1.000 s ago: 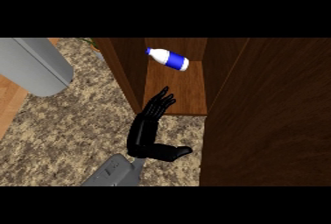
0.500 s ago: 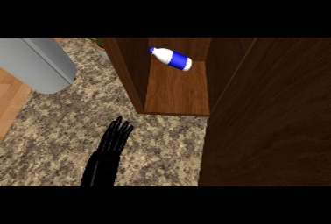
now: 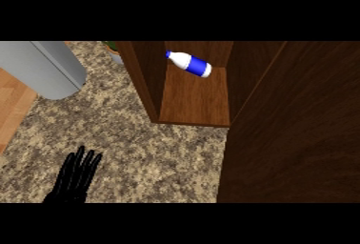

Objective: Pick up the bottled water, place it into the cabinet and close the cabinet

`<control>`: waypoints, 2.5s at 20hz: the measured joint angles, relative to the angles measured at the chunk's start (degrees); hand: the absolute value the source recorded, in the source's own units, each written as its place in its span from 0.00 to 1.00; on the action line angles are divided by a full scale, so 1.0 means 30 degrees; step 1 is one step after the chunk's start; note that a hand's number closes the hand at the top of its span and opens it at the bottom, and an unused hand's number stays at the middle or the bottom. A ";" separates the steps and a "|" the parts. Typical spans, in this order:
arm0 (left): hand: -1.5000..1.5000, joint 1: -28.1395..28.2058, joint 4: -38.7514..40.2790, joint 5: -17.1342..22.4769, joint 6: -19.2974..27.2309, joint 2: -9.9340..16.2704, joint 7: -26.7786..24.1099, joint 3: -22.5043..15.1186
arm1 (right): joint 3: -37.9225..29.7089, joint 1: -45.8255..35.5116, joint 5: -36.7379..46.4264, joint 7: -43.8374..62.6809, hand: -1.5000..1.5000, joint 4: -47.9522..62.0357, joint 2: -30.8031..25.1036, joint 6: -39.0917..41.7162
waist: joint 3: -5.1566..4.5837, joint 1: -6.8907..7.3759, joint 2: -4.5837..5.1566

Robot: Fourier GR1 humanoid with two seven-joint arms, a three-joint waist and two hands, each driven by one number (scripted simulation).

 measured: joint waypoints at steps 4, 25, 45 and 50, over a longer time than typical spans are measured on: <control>0.00 0.1390 -0.0750 0.0388 -0.1259 0.1612 -0.0736 0.0829 | 0.1073 -0.1358 0.0024 0.1347 1.00 -0.0058 0.0338 -0.0683 | -0.0019 0.0283 0.0132; 0.00 0.3276 -0.0813 0.1807 -0.5867 0.5650 -0.1934 0.3419 | 0.2599 -1.2099 -0.0930 0.8722 1.00 0.0414 0.1975 0.0000 | -0.0204 0.2224 0.0771; 0.00 0.3339 -0.0792 0.2668 -0.6866 0.6867 -0.1457 0.4808 | 0.2226 -1.7001 -0.7739 1.4349 1.00 0.4621 0.6841 0.1404 | -0.0067 0.2593 0.1125; 0.00 0.3550 -0.0563 0.3083 -0.7087 0.7036 -0.1357 0.5247 | -0.0460 -1.9513 -1.0034 1.5189 1.00 0.7962 0.8180 0.1361 | -0.0001 0.2365 0.1020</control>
